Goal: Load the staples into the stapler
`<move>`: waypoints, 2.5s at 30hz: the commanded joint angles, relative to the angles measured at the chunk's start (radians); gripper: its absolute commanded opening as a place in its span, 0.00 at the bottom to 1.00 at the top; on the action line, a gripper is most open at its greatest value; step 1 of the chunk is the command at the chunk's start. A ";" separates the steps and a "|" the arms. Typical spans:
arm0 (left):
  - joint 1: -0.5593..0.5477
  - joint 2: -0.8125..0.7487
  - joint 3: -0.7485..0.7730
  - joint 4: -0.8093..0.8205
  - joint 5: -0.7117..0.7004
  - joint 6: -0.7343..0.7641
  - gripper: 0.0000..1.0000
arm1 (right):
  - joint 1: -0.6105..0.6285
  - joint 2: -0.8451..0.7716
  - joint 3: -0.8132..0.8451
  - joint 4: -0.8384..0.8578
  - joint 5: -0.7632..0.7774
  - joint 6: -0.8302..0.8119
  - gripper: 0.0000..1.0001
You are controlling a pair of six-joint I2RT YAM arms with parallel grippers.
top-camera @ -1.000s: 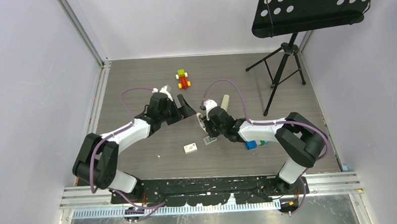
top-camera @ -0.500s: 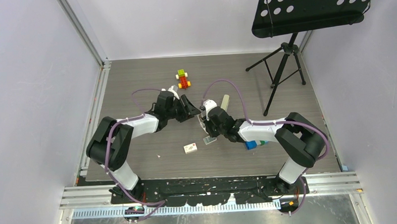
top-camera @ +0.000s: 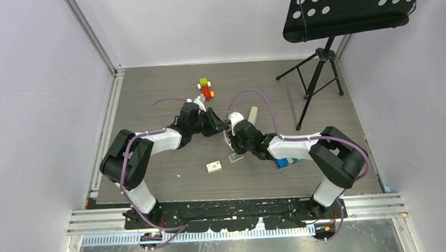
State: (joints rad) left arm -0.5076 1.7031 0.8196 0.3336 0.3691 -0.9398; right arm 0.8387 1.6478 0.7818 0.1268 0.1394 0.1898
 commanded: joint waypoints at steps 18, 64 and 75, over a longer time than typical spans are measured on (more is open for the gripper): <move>-0.084 -0.164 -0.118 0.023 0.017 -0.013 0.32 | 0.005 -0.034 -0.006 0.073 0.003 0.028 0.25; -0.118 -0.851 -0.104 -0.713 -0.448 0.359 0.97 | 0.004 0.055 0.547 -0.704 0.054 0.124 0.53; -0.117 -1.190 -0.018 -0.980 -0.649 0.561 0.99 | 0.003 0.215 0.646 -0.738 0.061 0.121 0.45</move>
State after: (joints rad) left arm -0.6228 0.5697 0.7467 -0.5350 -0.1833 -0.4870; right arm 0.8387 1.8355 1.3811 -0.5934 0.1822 0.3164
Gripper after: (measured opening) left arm 0.987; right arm 0.477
